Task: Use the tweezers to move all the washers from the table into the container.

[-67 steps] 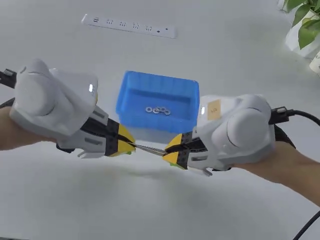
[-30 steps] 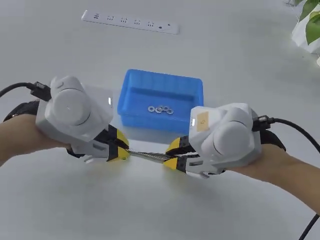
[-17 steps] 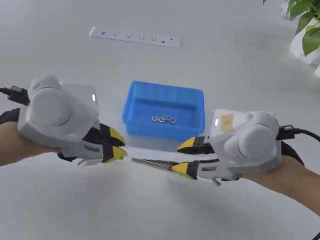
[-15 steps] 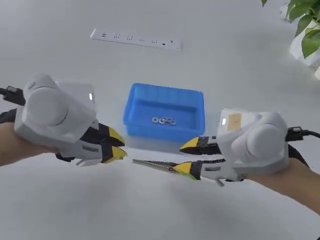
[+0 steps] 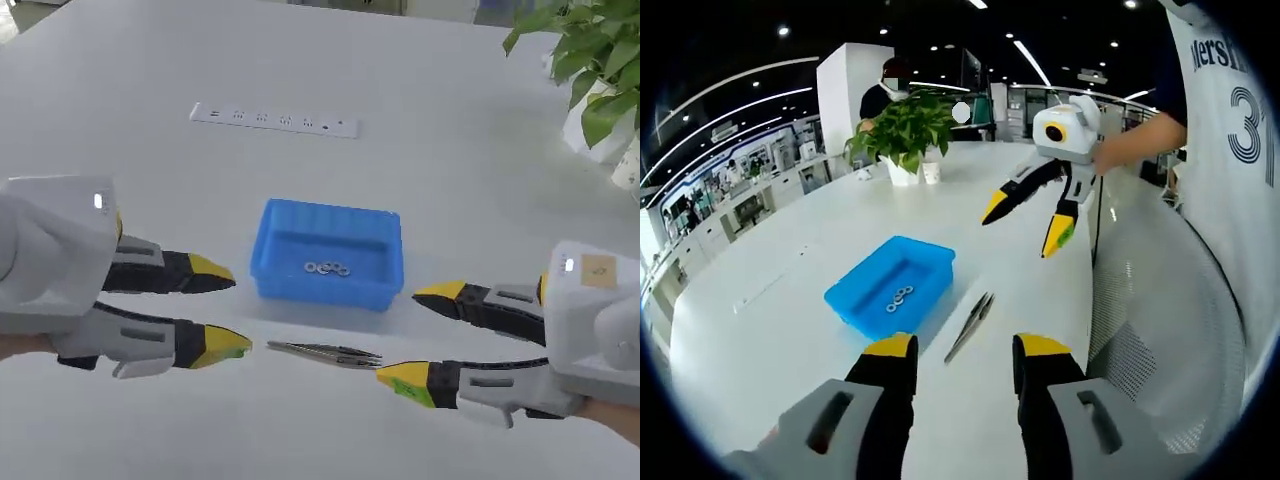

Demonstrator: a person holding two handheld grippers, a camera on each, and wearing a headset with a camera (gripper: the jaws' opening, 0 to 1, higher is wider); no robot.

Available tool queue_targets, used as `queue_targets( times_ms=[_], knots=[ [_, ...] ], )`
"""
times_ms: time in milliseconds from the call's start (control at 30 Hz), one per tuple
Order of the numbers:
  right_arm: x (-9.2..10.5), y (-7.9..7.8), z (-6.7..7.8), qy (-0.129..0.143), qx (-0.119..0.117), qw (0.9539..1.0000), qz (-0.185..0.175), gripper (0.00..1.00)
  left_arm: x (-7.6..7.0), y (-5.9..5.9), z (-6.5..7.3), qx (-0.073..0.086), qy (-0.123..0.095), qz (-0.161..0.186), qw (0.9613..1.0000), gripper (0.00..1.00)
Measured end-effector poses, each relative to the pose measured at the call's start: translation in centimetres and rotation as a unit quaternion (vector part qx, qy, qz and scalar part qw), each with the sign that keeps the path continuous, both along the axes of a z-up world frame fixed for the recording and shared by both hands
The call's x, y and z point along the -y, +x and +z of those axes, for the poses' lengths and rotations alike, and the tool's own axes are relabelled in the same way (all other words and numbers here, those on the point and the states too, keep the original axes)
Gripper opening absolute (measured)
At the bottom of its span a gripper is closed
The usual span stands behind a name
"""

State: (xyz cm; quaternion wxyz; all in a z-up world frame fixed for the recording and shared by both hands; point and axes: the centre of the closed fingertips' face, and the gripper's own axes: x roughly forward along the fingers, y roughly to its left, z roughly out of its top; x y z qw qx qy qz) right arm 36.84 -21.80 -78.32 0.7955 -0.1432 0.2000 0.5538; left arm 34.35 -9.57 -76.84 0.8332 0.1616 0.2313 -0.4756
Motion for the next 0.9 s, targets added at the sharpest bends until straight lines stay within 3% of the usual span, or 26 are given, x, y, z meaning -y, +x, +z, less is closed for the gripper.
queue_targets(
  times_ms=[100, 233, 300, 400, 433, 667, 900],
  knots=[
    [0.8, -0.3, 0.9, 0.015, 0.002, 0.9995, -0.027, 0.60, -0.7, -1.2, 0.6, 0.006, -0.008, 0.027, 0.9996, 0.59],
    [1.4, -1.1, 1.4, 0.022, 0.001, 0.9988, -0.045, 0.61, -1.5, -2.2, 1.0, 0.009, -0.006, 0.051, 0.9986, 0.61],
    [1.5, -1.7, 1.6, 0.023, 0.002, 0.9986, -0.046, 0.61, -1.4, -2.6, 1.7, 0.008, -0.023, 0.059, 0.9979, 0.64],
    [1.7, -2.6, 1.5, 0.019, 0.002, 0.9987, -0.046, 0.61, -0.7, -3.5, 2.4, 0.006, -0.047, 0.052, 0.9975, 0.66],
    [1.8, -2.8, 1.5, 0.023, 0.000, 0.9986, -0.047, 0.61, -0.5, -3.8, 2.3, -0.005, -0.052, 0.053, 0.9972, 0.67],
    [1.8, -4.5, 0.3, 0.007, -0.015, 0.9992, -0.037, 0.68, 0.1, -4.2, 2.1, -0.002, -0.044, 0.045, 0.9980, 0.69],
    [1.5, -4.5, 1.1, 0.015, -0.007, 0.9991, -0.038, 0.70, 1.1, -4.6, 2.6, 0.003, -0.050, 0.033, 0.9982, 0.74]
  ],
)
